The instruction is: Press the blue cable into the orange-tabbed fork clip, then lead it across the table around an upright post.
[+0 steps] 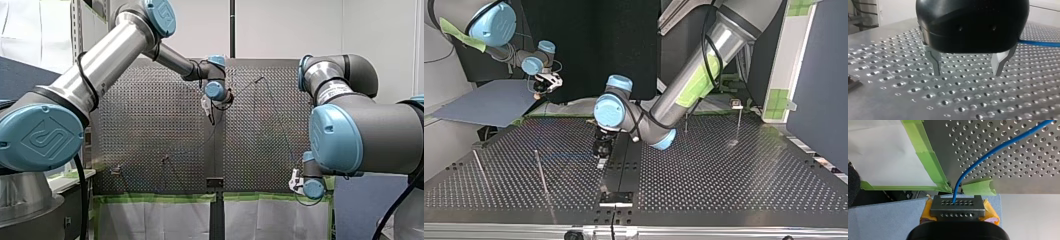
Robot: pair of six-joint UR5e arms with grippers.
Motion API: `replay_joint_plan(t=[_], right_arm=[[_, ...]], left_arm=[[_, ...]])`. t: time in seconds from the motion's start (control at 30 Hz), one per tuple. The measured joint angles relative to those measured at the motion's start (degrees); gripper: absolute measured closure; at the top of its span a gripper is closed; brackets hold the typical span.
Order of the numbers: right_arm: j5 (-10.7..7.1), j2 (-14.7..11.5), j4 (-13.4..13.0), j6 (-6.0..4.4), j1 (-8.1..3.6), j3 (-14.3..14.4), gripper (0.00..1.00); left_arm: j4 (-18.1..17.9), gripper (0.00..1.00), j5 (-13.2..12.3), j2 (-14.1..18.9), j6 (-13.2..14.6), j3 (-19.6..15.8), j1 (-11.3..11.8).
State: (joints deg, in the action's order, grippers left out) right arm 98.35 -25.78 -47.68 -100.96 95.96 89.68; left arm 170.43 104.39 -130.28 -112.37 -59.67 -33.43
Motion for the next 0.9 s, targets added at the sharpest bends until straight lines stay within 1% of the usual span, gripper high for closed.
replay_joint_plan(t=[0.13, 0.27, 0.43, 0.73, 0.9], right_arm=[[-0.45, 0.02, -0.13, -0.04, -0.04, -0.14, 1.0], [-1.55, 0.31, -0.61, -0.06, -0.19, -0.25, 1.0], [-2.04, 1.46, -0.96, 0.07, -0.34, -0.54, 1.0], [-2.1, 3.99, -1.1, 0.16, -0.44, -1.62, 1.0], [-1.97, 4.79, -1.13, 0.09, -0.53, -2.02, 1.0]], left_arm=[[2.07, 0.02, 0.41, 0.0, 0.48, 0.01, -0.34], [3.98, 0.02, 0.57, 0.0, 0.5, 0.02, -0.48], [6.27, 0.02, 0.66, 0.0, 0.17, 0.01, -0.5], [6.49, 0.02, 0.43, 0.0, -0.33, 0.01, -0.28], [6.28, 0.02, 0.33, 0.0, -0.38, 0.0, -0.26]])
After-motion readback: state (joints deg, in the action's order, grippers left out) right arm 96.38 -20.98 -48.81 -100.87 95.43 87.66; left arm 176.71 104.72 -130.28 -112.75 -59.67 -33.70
